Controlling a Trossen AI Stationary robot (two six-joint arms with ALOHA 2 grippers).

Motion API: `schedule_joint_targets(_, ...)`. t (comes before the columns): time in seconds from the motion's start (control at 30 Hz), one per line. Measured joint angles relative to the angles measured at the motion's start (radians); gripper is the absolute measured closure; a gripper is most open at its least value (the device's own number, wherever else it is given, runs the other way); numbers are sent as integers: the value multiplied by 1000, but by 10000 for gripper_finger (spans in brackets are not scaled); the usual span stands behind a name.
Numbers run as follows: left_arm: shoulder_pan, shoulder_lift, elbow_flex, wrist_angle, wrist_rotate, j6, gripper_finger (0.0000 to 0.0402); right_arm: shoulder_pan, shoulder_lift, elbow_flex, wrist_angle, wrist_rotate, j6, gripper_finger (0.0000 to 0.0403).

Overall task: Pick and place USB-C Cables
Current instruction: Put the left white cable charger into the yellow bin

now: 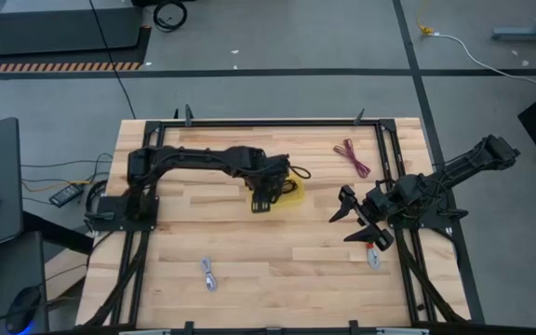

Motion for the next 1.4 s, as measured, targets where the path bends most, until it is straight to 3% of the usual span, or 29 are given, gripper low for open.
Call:
schedule_joint_targets(0.13, -62, -22, 0, -57, -10, 25, 211, 0, 1, 0, -4, 0, -1, 120)
schedule_joint_targets(0.33, -143, -99, 2, -107, -132, 46, 222, 0, 2, 0, -18, 48, 0, 120)
schedule_joint_targets(0.7, -304, -256, 3, -275, -66, 146, 225, -2, 3, 0, -27, 79, 1, 120)
schedule_joint_targets(0.97, -450, -257, 3, -434, -92, 150, 225, -4, 3, 0, -27, 101, -2, 120)
schedule_joint_targets(1.4, -544, -257, 2, -463, -101, -66, 225, -3, 3, 0, -27, 111, 34, 120)
